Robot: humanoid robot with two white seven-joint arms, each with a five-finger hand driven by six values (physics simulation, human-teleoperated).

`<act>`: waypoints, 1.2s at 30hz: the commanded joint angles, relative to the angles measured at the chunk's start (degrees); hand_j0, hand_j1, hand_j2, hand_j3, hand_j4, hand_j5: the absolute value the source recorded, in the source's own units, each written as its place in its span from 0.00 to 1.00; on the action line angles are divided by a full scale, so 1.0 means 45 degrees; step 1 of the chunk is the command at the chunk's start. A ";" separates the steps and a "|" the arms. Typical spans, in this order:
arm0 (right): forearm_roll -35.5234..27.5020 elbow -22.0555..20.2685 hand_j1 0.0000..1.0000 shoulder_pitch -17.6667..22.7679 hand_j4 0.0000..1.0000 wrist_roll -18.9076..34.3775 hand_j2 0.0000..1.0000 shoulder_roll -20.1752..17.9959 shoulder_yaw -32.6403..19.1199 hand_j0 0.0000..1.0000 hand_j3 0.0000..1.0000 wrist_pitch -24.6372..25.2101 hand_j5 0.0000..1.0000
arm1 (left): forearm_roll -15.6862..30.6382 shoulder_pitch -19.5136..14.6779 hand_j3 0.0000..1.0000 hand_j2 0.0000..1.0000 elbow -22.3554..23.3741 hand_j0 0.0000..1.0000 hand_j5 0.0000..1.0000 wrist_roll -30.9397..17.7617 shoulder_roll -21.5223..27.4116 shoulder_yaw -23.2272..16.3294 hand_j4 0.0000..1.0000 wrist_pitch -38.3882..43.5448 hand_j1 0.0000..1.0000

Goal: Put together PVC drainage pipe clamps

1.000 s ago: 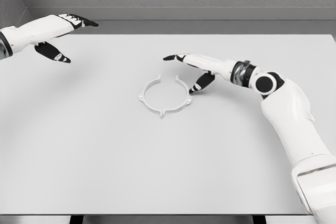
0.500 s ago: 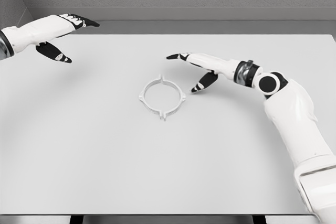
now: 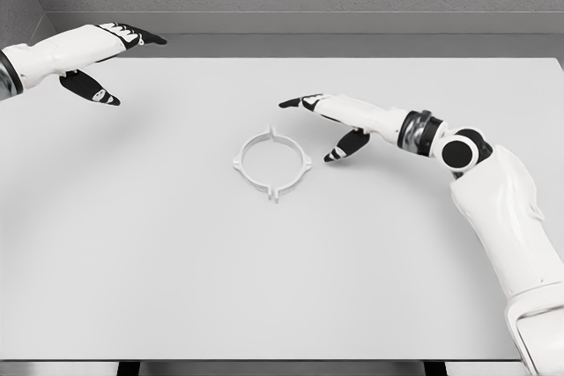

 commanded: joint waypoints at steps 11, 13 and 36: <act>0.0117 0.0070 1.00 0.0078 1.00 -0.0005 1.00 0.0123 0.0258 1.00 1.00 0.0033 1.00 | 0.0084 0.0000 1.00 1.00 -0.0001 1.00 1.00 0.0007 -0.0010 0.0011 1.00 0.0032 1.00; 0.0117 0.0070 1.00 0.0059 1.00 -0.0005 1.00 0.0201 0.0258 1.00 1.00 0.0033 1.00 | 0.0084 0.0000 1.00 1.00 -0.0001 1.00 1.00 0.0007 -0.0010 0.0011 1.00 0.0032 1.00; 0.0254 0.0089 1.00 -0.0020 1.00 -0.0005 1.00 0.0670 0.0238 1.00 1.00 0.0033 1.00 | 0.0064 -0.0020 1.00 1.00 -0.0001 1.00 1.00 0.0007 -0.0010 0.0011 1.00 0.0032 1.00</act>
